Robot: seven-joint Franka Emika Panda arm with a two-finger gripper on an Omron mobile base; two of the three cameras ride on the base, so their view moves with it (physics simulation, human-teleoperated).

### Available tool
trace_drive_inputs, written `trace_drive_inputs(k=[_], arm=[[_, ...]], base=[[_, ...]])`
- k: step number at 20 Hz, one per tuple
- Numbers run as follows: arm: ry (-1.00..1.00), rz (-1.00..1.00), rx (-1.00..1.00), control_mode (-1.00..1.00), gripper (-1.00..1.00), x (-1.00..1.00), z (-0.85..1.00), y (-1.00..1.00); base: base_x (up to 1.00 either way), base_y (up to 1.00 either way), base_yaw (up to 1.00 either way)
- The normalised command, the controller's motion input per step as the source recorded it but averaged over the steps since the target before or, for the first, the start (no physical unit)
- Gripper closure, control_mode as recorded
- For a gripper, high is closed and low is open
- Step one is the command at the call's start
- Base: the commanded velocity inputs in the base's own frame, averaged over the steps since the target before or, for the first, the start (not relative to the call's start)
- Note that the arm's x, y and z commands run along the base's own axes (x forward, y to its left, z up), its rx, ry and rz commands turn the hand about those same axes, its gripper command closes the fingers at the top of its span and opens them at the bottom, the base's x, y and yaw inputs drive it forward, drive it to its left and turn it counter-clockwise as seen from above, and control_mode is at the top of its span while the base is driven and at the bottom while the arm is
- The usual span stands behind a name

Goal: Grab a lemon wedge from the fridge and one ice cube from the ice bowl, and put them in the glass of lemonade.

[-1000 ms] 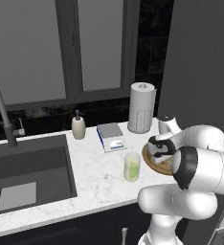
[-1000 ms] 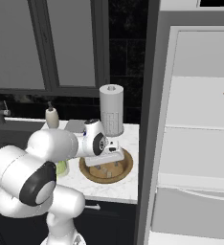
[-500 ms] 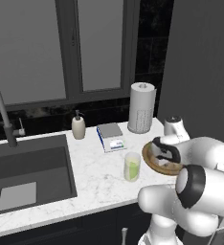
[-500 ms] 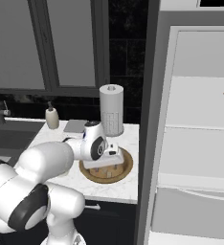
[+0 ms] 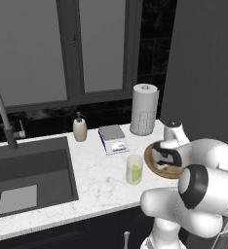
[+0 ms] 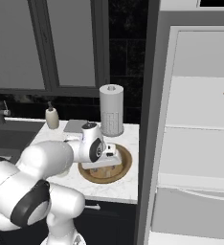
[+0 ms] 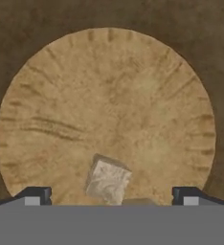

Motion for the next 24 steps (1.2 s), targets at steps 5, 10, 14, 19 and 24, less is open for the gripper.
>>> trace_drive_inputs(k=[5, 10, 14, 19, 24], arm=[[0.04, 0.00, 0.00, -1.00, -1.00, 0.23, -0.19, 0.00], [0.01, 0.00, 0.00, -1.00, -1.00, 0.22, -0.18, 0.00], [0.00, 0.00, 0.00, -1.00, -1.00, 0.11, -0.27, 0.00], [0.00, 0.00, 0.00, -1.00, -1.00, 0.00, -0.42, 0.00], [0.00, -0.03, 0.00, -1.00, -1.00, -0.06, -0.41, 0.00]], base=[[0.00, 0.00, 0.00], [0.00, 0.00, 0.00], [0.00, 0.00, 0.00], [0.00, 0.00, 0.00], [0.00, 0.00, 0.00]])
